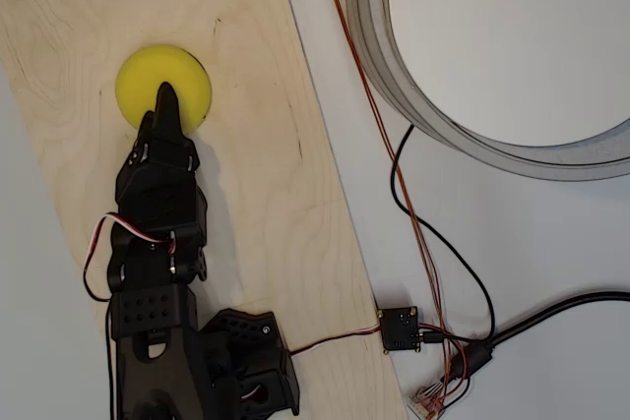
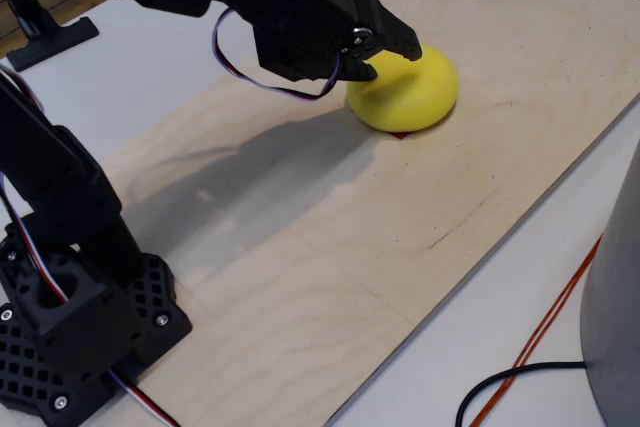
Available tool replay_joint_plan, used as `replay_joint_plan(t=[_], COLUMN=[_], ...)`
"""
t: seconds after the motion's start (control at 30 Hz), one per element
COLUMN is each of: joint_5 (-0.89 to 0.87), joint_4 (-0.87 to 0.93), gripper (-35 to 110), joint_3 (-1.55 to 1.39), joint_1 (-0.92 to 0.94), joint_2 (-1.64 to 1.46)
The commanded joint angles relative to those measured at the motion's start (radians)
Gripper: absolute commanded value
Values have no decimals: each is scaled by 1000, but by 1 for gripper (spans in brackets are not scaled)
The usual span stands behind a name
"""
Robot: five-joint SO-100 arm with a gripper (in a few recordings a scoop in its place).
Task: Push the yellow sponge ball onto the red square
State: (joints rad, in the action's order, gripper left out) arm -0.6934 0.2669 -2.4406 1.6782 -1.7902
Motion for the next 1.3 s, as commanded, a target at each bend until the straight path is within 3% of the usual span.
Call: replay_joint_plan(t=[0.0, 0.43, 0.83, 1.27], joint_5=[-9, 77, 163, 123], joint_4=[3, -5, -5, -5], gripper=[19, 20, 21, 20], joint_3=[-12, 49, 377, 512], joint_1=[11, 5, 9, -2], joint_2=[-72, -127, 204, 399])
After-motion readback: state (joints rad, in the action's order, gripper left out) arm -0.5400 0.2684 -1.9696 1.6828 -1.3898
